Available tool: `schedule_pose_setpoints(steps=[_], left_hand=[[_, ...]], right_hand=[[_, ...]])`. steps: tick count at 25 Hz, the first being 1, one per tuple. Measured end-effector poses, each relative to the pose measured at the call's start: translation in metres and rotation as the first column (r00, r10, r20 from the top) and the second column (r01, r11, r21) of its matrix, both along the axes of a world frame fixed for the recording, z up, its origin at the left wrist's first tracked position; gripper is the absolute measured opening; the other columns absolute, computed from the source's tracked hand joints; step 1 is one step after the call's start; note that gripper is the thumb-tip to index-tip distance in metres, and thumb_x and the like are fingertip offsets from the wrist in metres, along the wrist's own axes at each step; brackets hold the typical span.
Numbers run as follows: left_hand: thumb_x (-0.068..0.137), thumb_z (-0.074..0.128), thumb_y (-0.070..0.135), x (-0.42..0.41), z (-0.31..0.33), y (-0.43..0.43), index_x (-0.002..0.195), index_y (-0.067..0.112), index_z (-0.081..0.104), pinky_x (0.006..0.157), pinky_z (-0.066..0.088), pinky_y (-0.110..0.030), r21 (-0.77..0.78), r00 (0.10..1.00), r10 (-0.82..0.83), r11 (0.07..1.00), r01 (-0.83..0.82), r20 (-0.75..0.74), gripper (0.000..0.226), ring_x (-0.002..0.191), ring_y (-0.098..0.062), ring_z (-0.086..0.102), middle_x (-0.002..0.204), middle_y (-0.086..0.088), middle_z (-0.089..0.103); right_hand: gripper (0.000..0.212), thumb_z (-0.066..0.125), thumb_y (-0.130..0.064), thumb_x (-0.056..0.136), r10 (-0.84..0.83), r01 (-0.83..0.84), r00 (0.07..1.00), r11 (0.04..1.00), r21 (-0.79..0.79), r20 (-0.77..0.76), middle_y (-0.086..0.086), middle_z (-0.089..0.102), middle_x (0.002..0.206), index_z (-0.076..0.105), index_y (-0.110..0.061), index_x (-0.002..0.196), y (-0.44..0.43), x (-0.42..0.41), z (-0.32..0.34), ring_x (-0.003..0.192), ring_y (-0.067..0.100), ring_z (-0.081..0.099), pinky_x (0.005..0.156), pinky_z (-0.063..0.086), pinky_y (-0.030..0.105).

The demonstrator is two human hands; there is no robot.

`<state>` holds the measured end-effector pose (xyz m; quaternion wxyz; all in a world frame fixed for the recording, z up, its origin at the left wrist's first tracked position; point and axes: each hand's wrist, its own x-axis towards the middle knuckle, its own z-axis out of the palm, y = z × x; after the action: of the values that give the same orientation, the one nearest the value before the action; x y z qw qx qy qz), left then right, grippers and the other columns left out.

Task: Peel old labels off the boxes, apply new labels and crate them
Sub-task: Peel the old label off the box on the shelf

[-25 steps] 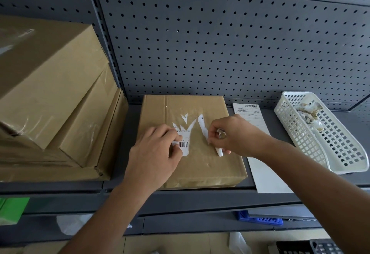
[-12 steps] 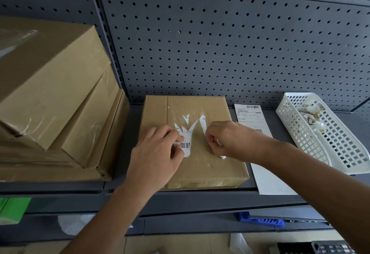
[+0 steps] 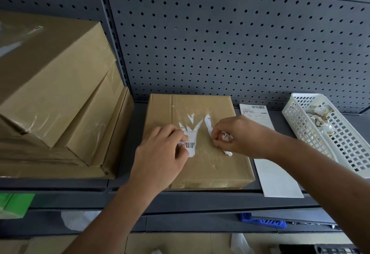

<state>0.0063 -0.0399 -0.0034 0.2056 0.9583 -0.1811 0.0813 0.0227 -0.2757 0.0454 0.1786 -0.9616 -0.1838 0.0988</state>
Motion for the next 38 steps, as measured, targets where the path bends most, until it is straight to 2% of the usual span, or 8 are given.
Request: schedule_pose_setpoints(steps=[9,11,15,22,26,33,36,38], left_hand=[[0.090,0.046,0.040,0.0014,-0.0007,0.0008,0.106,0.036,0.061,0.064,0.040,-0.021,0.009,1.000,-0.007,1.000,0.007,0.000,0.023,0.104,-0.002,0.047,0.113,0.023,0.054],[0.090,0.046,0.040,0.0011,-0.0011,0.0008,0.107,0.037,0.061,0.065,0.042,-0.022,0.003,1.000,-0.012,1.000,0.012,-0.006,0.023,0.105,-0.001,0.047,0.114,0.023,0.053],[0.090,0.045,0.041,0.0008,-0.0006,0.0008,0.107,0.036,0.062,0.066,0.046,-0.023,-0.004,1.000,-0.013,1.000,0.013,0.002,0.025,0.105,-0.002,0.048,0.113,0.023,0.053],[0.090,0.046,0.041,0.0004,-0.0012,0.0014,0.109,0.036,0.062,0.066,0.045,-0.021,-0.004,1.000,-0.016,1.000,0.016,-0.005,0.025,0.106,-0.002,0.048,0.114,0.023,0.053],[0.091,0.046,0.040,0.0003,0.0000,0.0004,0.109,0.036,0.063,0.066,0.040,-0.019,0.007,1.000,-0.012,1.000,0.012,0.004,0.024,0.106,-0.002,0.047,0.113,0.023,0.053],[0.091,0.048,0.039,0.0006,-0.0004,0.0006,0.109,0.036,0.063,0.063,0.036,-0.017,0.004,1.000,-0.011,1.000,0.011,0.000,0.023,0.104,-0.001,0.047,0.112,0.023,0.053],[0.091,0.048,0.039,-0.0006,-0.0004,0.0007,0.109,0.036,0.063,0.065,0.038,-0.019,0.007,1.000,-0.009,1.000,0.009,0.004,0.023,0.105,-0.001,0.047,0.113,0.023,0.053],[0.092,0.047,0.039,0.0000,-0.0002,0.0008,0.109,0.036,0.063,0.066,0.041,-0.019,0.009,1.000,-0.007,1.000,0.007,0.005,0.024,0.105,-0.002,0.048,0.113,0.023,0.054]], right_hand=[[0.006,0.067,-0.016,0.088,-0.079,0.081,0.996,0.996,0.028,-0.052,-0.009,0.068,0.079,0.069,-0.019,0.083,0.0037,0.0047,0.0030,0.061,0.006,0.063,0.064,0.056,0.030],[0.007,0.066,-0.013,0.088,-0.100,0.100,0.995,0.994,0.049,-0.004,-0.008,0.066,0.076,0.069,-0.017,0.082,0.0023,0.0036,0.0010,0.067,0.005,0.062,0.063,0.054,0.027],[0.004,0.075,-0.022,0.084,-0.100,0.107,0.989,0.992,0.060,-0.109,-0.016,0.067,0.080,0.071,-0.024,0.083,0.0000,0.0011,0.0070,0.079,-0.004,0.059,0.066,0.045,0.009],[0.008,0.072,-0.020,0.084,-0.165,0.173,0.982,0.982,0.078,-0.091,-0.009,0.067,0.077,0.068,-0.020,0.078,0.0031,0.0032,0.0042,0.056,0.004,0.062,0.062,0.055,0.025],[0.007,0.077,-0.025,0.081,-0.145,0.153,0.983,0.985,0.073,-0.113,-0.015,0.065,0.075,0.071,-0.023,0.079,0.0012,-0.0001,0.0072,0.071,-0.004,0.058,0.065,0.048,0.016],[0.009,0.072,-0.020,0.083,-0.202,0.208,0.977,0.974,0.090,-0.070,-0.010,0.066,0.072,0.068,-0.023,0.075,0.0024,0.0015,0.0034,0.055,0.001,0.060,0.063,0.054,0.023],[0.007,0.076,-0.025,0.082,-0.159,0.166,0.983,0.983,0.074,-0.093,-0.014,0.066,0.075,0.070,-0.023,0.078,0.0009,-0.0006,0.0041,0.070,-0.005,0.058,0.065,0.046,0.012],[0.006,0.075,-0.023,0.083,-0.148,0.153,0.985,0.987,0.058,-0.085,-0.012,0.066,0.076,0.070,-0.022,0.079,0.0027,0.0009,0.0046,0.067,-0.006,0.058,0.063,0.047,0.012]])
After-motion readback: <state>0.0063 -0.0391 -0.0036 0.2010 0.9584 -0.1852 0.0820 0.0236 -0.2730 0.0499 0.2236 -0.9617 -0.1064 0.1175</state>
